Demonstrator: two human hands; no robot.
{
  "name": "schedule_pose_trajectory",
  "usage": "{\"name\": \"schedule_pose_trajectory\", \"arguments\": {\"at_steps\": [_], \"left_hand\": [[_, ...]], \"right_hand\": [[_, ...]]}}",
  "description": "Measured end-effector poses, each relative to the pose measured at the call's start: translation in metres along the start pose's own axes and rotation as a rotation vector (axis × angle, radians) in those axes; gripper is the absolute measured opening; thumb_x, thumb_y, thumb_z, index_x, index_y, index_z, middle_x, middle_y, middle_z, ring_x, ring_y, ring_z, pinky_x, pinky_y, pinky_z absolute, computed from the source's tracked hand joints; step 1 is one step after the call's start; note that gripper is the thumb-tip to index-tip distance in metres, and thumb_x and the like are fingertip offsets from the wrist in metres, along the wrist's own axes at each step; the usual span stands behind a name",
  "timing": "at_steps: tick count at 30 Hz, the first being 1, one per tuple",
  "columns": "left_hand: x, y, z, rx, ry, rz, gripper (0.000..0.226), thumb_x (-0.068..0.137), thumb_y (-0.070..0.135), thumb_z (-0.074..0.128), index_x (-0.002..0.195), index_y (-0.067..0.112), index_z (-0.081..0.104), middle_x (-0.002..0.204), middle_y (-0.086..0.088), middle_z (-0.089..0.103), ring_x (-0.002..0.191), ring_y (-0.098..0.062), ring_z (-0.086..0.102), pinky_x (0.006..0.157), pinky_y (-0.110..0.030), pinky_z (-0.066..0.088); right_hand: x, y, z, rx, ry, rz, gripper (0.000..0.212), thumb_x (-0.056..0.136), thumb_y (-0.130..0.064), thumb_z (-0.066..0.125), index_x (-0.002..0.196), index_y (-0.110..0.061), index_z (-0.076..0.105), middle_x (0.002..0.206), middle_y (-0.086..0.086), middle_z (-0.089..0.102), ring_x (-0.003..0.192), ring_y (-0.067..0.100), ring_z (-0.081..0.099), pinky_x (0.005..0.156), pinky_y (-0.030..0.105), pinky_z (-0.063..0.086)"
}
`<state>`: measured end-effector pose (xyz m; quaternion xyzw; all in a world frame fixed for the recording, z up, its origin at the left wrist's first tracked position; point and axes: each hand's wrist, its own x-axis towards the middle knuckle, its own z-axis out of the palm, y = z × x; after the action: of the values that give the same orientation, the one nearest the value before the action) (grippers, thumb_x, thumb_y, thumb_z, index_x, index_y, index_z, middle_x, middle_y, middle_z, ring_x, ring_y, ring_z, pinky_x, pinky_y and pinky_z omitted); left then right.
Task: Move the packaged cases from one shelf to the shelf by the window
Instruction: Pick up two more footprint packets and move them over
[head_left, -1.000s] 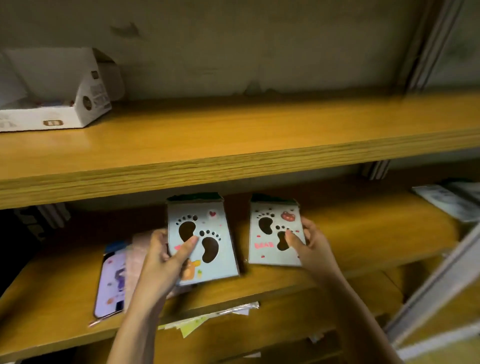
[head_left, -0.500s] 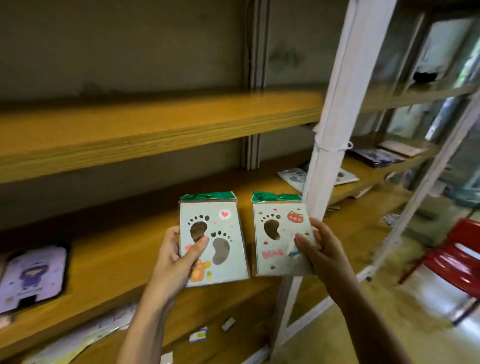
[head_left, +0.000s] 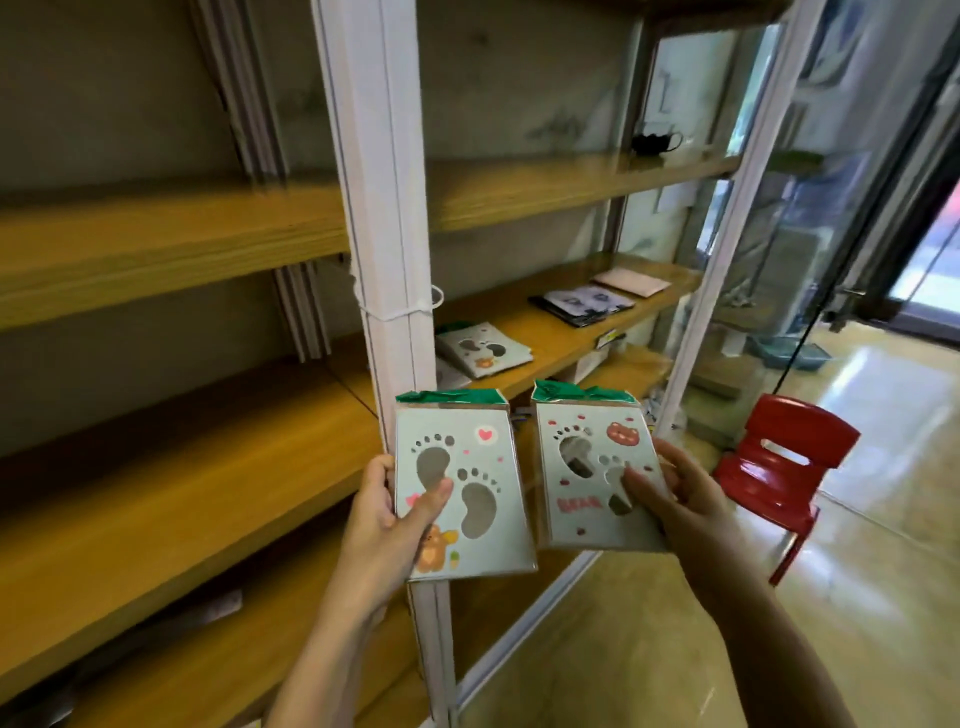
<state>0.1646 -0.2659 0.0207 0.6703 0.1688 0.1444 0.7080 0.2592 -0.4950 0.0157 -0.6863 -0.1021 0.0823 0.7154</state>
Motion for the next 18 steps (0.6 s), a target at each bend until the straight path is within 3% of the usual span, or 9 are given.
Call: {"name": "schedule_pose_trajectory", "arguments": {"at_steps": [3,7,10,14,18], "left_hand": [[0.028,0.001,0.032,0.003,-0.027,-0.009,0.035,0.082,0.02,0.063,0.112,0.02,0.045,0.104,-0.005,0.067,0.07,-0.013,0.07,0.047,-0.02,0.052],[0.075,0.0,0.063,-0.017,-0.02,-0.025,0.03,0.083,0.019,0.062,0.108,0.02,0.045,0.101,-0.002,0.067,0.076,-0.012,0.071,0.049,-0.021,0.053],[0.113,0.002,0.078,-0.055,0.006,-0.024,0.029,0.084,0.015,0.061,0.107,0.017,0.045,0.098,-0.004,0.066,0.064,-0.006,0.069,0.044,-0.017,0.049],[0.168,0.006,0.088,-0.074,0.072,-0.024,0.025,0.083,0.015,0.062,0.101,0.024,0.047,0.101,-0.005,0.067,0.079,-0.015,0.068,0.056,-0.028,0.057],[0.209,0.006,0.084,-0.104,0.15,-0.04,0.057,0.082,0.017,0.063,0.131,0.026,0.035,0.108,0.001,0.062,0.094,-0.019,0.065,0.07,-0.036,0.057]], "right_hand": [[0.02,-0.002,-0.025,-0.002,0.05,-0.006,0.037,0.08,-0.017,0.058,0.116,-0.024,0.052,0.099,0.004,0.068,0.079,0.014,0.072,0.055,0.024,0.058],[0.061,0.005,-0.047,-0.02,0.099,0.014,0.038,0.084,-0.016,0.056,0.122,-0.022,0.05,0.105,0.007,0.065,0.081,0.018,0.071,0.055,0.026,0.058],[0.097,0.002,-0.056,-0.033,0.089,0.032,0.037,0.084,-0.014,0.057,0.119,-0.023,0.052,0.105,0.006,0.066,0.087,0.02,0.068,0.058,0.03,0.059],[0.157,-0.006,-0.06,-0.069,0.049,0.034,0.037,0.084,-0.012,0.057,0.119,-0.023,0.05,0.101,0.006,0.065,0.085,0.018,0.066,0.053,0.024,0.055],[0.214,0.003,-0.05,-0.055,0.008,0.054,0.044,0.085,-0.014,0.058,0.127,-0.019,0.047,0.104,0.008,0.064,0.087,0.022,0.066,0.058,0.029,0.053]]}}
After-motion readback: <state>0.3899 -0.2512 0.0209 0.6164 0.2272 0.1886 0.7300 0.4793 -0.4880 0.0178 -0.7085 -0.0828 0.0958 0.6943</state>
